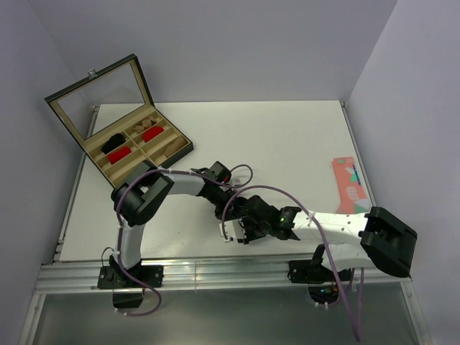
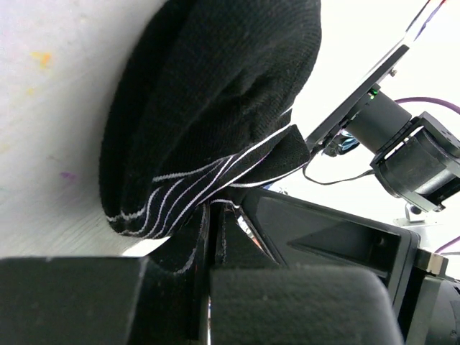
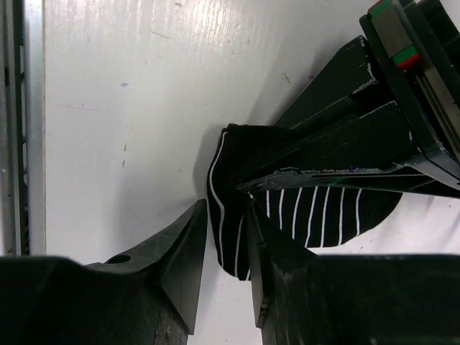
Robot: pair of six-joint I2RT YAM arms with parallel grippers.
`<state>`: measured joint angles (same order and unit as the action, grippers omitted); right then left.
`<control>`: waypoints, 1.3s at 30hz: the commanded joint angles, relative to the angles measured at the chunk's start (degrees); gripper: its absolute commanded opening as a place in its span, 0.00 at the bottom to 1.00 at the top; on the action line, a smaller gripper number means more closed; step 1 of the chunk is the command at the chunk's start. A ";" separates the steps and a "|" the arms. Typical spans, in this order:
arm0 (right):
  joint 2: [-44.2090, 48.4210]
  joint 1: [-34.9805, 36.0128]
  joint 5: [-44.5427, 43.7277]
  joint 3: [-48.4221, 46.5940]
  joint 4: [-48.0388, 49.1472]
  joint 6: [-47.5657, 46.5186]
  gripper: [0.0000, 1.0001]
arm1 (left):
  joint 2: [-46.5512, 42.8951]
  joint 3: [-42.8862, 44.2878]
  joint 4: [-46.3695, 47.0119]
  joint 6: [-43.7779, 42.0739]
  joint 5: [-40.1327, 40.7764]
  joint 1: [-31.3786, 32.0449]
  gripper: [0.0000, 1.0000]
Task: Roll the socks
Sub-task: Roll the sock at the center of the board.
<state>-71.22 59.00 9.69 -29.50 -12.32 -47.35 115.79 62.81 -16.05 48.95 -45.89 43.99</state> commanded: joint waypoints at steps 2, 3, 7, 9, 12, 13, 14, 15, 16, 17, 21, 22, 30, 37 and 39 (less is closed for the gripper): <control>-1.90 0.59 -1.61 0.58 3.71 0.33 0.36 | 2.78 -1.99 -2.40 -2.72 5.02 0.13 0.00; -2.77 0.67 -1.69 0.49 3.70 0.33 0.36 | 2.78 -1.99 -2.23 -2.63 4.85 0.13 0.00; -3.92 0.59 -2.13 0.49 3.18 1.12 0.29 | 2.34 -2.34 -1.18 -1.76 4.23 0.13 0.00; -3.75 0.59 -2.83 0.75 3.00 1.65 0.24 | 1.73 -3.21 0.75 -0.35 3.70 0.13 0.03; -3.05 0.24 -2.14 1.19 2.74 2.88 0.20 | 0.67 -5.67 5.83 3.15 2.91 0.05 0.07; -2.79 0.06 -1.70 1.28 2.30 3.32 0.19 | -0.03 -6.46 7.34 4.21 3.00 -0.04 0.09; -2.35 -0.11 -1.35 1.37 2.04 3.41 0.19 | -0.56 -8.12 8.74 5.44 3.09 0.05 0.11; -2.17 -0.38 -0.82 1.63 1.77 3.49 0.18 | -1.26 -9.01 10.59 7.98 3.43 -0.04 0.13; -1.91 -0.99 0.31 1.72 0.90 3.50 0.18 | -2.92 -9.80 13.65 9.22 4.05 -0.04 0.15; -1.56 -1.34 1.02 1.72 0.46 3.50 0.18 | -3.89 -11.37 15.51 10.54 4.84 -0.04 0.18; -0.06 -5.20 7.08 0.67 -2.97 2.36 0.18 | -9.25 -16.83 25.79 19.75 9.05 0.13 0.25; -0.06 -6.34 8.31 0.23 -4.72 1.48 0.18 | -11.35 -18.06 31.03 21.43 11.15 0.22 0.27; -3.31 -16.55 21.40 -6.35 -15.35 -4.14 0.18 | -16.99 -27.56 45.14 30.59 22.59 3.21 0.26; -12.70 -22.17 30.99 -15.32 -29.68 -11.88 0.19 | -22.08 -30.90 48.92 29.01 34.19 6.81 0.25; -17.44 -23.58 32.66 -18.91 -34.67 -14.33 0.20 | -23.76 -32.39 49.97 27.17 38.57 8.22 0.26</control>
<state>-84.51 37.34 36.01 -43.44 -36.40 -56.10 96.09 31.83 28.36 77.56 -16.36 50.52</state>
